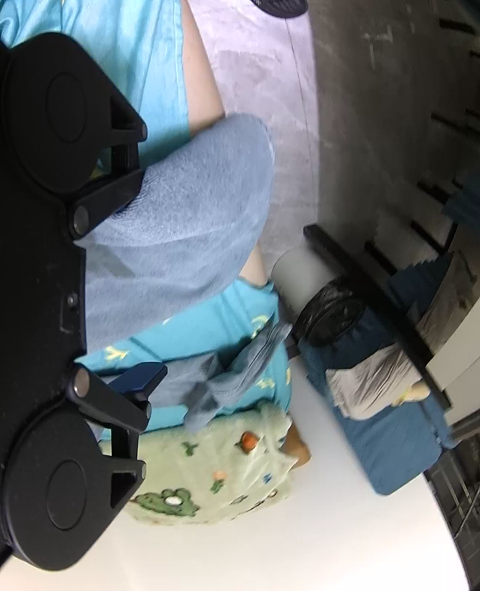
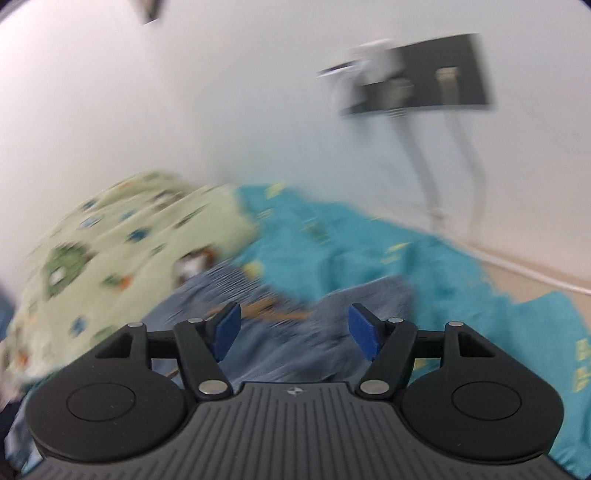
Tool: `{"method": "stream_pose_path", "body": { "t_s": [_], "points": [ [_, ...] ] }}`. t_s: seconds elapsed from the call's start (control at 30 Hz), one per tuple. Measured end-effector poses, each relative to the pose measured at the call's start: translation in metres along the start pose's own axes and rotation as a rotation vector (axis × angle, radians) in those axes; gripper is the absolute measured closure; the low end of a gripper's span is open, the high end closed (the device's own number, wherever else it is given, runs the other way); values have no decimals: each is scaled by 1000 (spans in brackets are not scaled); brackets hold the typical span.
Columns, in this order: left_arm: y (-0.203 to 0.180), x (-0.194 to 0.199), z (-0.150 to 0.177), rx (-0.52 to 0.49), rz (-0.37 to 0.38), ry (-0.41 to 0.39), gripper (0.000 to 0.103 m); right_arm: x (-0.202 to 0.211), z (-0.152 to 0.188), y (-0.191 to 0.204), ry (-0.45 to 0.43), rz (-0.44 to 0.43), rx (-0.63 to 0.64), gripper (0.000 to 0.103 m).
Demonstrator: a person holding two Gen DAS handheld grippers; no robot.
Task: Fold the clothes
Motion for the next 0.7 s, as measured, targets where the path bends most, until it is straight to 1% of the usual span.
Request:
{"method": "stream_pose_path", "body": {
  "t_s": [0.1,0.17,0.3,0.4,0.53,0.63,0.7],
  "points": [
    [-9,-1,-2,14,3,22,33,9,20,43,42,-91,51,36],
    [-12,2,-7,32,1,34,33,17,39,69,74,-149,74,36],
    [-2,5,-24,70,-22,25,33,20,77,107,136,-237,138,36],
    [18,5,-41,112,-62,23,33,6,98,125,179,-267,187,36],
    [50,9,-63,161,-136,30,34,-17,116,138,207,-277,216,36],
    [51,12,-70,166,-140,29,34,-29,127,146,227,-284,219,36],
    [41,16,-70,152,-145,21,34,-33,134,152,232,-298,232,36]
  ]
}}
Point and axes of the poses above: each gripper's, at about its wrist camera, not at the fingertips, and x roughly against the way its jaws point, y to its left, z to its underside, the point moved 10 cm from there along -x, roughly the way its jaws point, and after that the axes turned 4 degrees about -y, right-handed, at the moved point
